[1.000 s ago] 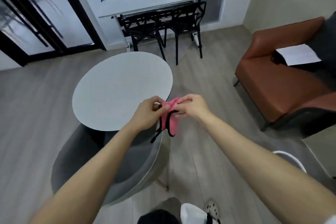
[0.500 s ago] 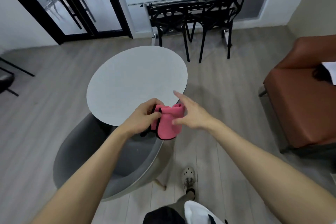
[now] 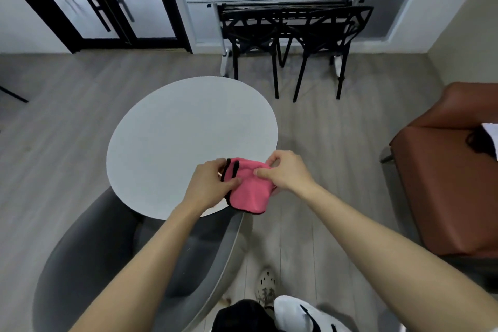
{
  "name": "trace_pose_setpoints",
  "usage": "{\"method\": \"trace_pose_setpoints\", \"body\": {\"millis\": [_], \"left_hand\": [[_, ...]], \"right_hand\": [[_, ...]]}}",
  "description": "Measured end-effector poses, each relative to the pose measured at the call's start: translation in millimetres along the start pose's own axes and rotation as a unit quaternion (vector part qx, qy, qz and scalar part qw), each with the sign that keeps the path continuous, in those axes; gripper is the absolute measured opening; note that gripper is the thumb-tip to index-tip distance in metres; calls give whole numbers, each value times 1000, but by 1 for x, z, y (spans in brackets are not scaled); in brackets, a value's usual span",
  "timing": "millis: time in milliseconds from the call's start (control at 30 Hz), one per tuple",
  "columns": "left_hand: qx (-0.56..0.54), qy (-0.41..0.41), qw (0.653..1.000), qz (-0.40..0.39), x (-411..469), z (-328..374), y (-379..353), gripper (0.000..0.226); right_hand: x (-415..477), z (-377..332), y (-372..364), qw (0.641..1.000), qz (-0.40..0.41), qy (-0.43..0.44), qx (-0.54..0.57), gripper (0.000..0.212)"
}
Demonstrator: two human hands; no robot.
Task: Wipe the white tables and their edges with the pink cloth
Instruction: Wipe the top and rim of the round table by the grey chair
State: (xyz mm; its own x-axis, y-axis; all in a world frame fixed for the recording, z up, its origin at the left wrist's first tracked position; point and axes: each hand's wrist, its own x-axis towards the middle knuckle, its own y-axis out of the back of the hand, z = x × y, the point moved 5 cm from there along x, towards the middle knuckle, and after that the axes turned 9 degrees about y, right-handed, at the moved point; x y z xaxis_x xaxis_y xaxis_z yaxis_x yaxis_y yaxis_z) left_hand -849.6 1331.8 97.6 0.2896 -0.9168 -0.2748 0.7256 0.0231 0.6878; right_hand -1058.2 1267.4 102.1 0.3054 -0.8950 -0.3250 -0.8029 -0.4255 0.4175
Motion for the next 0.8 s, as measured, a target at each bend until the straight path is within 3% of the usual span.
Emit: {"method": "trace_pose_setpoints", "body": {"millis": [100,200,333,433,500,600,700,733,800], "left_hand": [[74,-60,994,45,10,10,-6,17],[141,-105,982,64,15,23,-17,20],[82,-91,992,7,22,34,-31,34],[-20,-60,996,-61,25,43,-35,65],[-24,-56,994,-86,28,51,-44,80],[-84,8,994,-63,42,49,-50,76],[-178,132,975,-34,46,41,-47,70],[-207,157,965,-39,44,44,-47,64],[-250,183,949,-58,43,50,-50,52]], "right_hand": [[17,5,1,997,-36,-71,2,33],[36,6,1,988,-34,-129,80,23],[58,6,1,964,-37,-142,221,15],[69,6,9,943,-52,-155,290,18],[75,4,14,929,-99,-163,317,18],[85,2,27,937,-196,-115,266,29],[99,24,47,976,-178,-40,115,41],[102,30,46,979,-188,-17,70,48],[99,35,31,973,-221,8,72,39]]}}
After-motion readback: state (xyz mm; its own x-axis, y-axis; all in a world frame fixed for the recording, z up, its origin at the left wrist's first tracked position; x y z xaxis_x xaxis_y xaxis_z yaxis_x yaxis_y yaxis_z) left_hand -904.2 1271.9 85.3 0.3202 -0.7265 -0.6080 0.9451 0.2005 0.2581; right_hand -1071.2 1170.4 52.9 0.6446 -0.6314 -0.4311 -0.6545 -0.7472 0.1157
